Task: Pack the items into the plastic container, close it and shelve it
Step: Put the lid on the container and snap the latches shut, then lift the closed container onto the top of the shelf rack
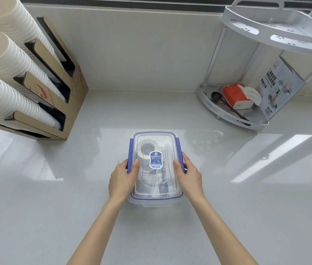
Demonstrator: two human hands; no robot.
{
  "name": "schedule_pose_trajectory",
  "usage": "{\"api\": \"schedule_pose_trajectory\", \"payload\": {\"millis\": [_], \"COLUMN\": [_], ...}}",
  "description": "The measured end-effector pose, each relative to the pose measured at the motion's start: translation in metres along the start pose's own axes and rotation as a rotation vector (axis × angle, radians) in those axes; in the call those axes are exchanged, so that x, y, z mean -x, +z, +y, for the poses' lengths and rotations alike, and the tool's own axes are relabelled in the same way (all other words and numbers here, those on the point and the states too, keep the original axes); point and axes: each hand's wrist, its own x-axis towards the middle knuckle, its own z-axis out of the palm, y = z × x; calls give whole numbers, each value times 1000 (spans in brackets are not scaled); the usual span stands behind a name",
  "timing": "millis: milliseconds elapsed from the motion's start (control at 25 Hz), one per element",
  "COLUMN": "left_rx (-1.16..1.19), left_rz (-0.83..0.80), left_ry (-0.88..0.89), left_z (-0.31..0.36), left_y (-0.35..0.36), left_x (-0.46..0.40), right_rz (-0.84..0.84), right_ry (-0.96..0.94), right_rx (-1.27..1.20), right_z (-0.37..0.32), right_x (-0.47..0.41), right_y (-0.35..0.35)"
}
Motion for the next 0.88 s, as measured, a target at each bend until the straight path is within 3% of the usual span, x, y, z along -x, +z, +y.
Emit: {"api": "schedule_pose_trajectory", "payload": {"millis": [160, 280, 520, 880], "left_rx": [252, 353, 532, 748], "left_rz": [-163, -242, -277, -454], "left_ry": [-199, -250, -231, -36], "left_z": [-2, 0, 19, 93], "left_y": [-9, -15, -12, -6], "left_x": [-3, 3, 21, 27], "right_rz": [-121, -110, -78, -71], "right_ry": [73, 73, 41, -127], "right_rx": [57, 2, -168, -345], "right_z": [9, 12, 1, -44], "right_x": [7, 13, 11, -11], "right_y": [-10, -15, -43, -134]}}
